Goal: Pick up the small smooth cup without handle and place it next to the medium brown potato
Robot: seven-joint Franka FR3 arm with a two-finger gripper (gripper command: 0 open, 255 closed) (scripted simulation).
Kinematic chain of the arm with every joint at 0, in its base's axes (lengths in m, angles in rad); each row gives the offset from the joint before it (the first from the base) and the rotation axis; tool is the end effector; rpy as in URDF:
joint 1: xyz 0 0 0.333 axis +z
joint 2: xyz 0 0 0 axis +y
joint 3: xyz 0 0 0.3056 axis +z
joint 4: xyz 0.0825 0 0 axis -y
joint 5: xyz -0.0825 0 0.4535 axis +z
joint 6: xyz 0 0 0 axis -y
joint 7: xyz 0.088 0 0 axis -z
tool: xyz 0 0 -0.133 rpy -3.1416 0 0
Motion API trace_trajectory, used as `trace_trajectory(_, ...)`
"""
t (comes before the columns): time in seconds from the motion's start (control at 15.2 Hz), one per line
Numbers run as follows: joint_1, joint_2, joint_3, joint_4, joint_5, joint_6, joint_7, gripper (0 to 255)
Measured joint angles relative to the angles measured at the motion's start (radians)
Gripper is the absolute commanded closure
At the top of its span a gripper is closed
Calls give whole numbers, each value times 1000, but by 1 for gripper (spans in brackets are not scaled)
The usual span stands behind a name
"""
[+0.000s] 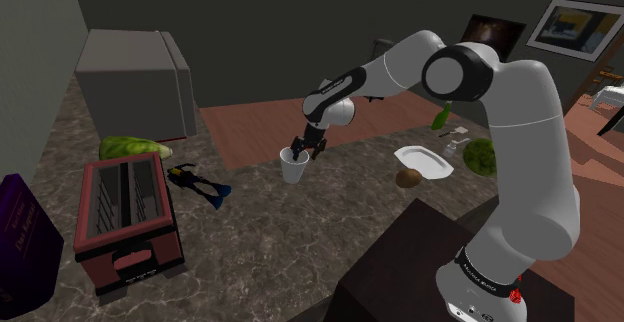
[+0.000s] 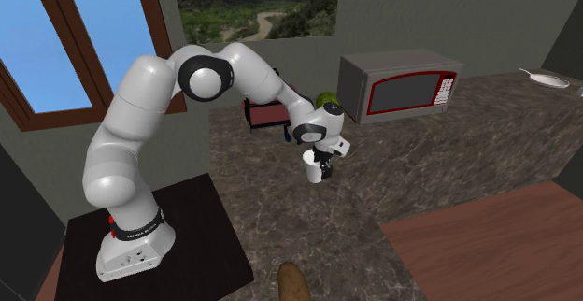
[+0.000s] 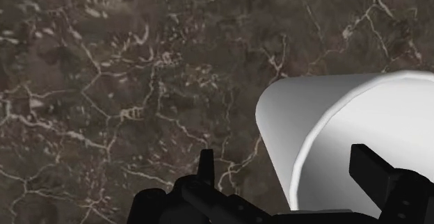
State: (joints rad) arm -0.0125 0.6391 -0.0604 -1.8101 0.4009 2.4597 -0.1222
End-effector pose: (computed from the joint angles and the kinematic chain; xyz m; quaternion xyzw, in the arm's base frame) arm 0.6906 -0.0445 0.1019 -0.9863 0.1236 -0.0183 0.1075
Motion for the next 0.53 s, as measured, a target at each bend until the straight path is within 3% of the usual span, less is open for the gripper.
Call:
trace_trajectory(0.26,0,3,0,2,0,1,-1,0)
trace_trajectory(0.33,0,3,0,2,0,1,-1,255)
trace_trajectory(0.53,0,3,0,2,0,1,-1,255)
